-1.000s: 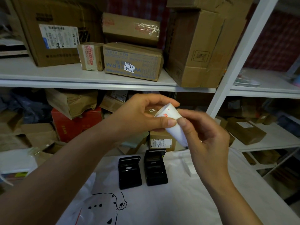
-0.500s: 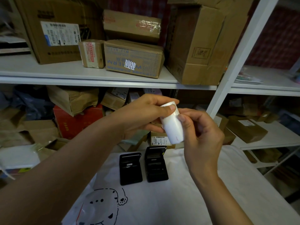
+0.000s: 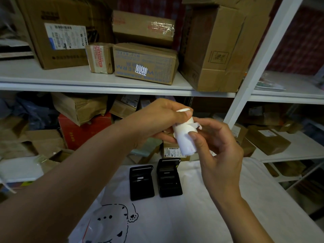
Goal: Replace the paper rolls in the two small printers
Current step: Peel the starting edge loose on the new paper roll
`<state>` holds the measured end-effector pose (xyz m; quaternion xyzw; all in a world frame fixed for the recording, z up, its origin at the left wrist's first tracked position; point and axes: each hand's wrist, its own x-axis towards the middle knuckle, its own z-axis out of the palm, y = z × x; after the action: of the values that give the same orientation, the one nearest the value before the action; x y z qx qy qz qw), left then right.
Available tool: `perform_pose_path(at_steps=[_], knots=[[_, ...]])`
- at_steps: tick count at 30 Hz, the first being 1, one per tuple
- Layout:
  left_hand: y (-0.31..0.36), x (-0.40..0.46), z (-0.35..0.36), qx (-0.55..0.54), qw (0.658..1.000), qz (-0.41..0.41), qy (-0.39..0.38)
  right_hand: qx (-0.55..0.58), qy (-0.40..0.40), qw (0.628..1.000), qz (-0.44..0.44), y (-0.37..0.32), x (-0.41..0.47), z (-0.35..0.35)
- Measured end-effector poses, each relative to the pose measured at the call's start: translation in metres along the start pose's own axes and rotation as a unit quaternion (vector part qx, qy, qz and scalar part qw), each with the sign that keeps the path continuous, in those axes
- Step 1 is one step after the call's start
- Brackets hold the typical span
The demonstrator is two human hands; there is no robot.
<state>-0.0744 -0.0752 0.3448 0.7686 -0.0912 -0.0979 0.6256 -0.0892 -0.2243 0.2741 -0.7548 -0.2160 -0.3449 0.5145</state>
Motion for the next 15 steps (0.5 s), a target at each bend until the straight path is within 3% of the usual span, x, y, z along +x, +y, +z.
perform_pose_path(at_steps=[15], knots=[[0.0053, -0.0028, 0.0021, 0.001, 0.999, -0.019, 0.036, -0.127, 0.047, 0.987, -0.09, 0.004, -0.0017, 0.0075]])
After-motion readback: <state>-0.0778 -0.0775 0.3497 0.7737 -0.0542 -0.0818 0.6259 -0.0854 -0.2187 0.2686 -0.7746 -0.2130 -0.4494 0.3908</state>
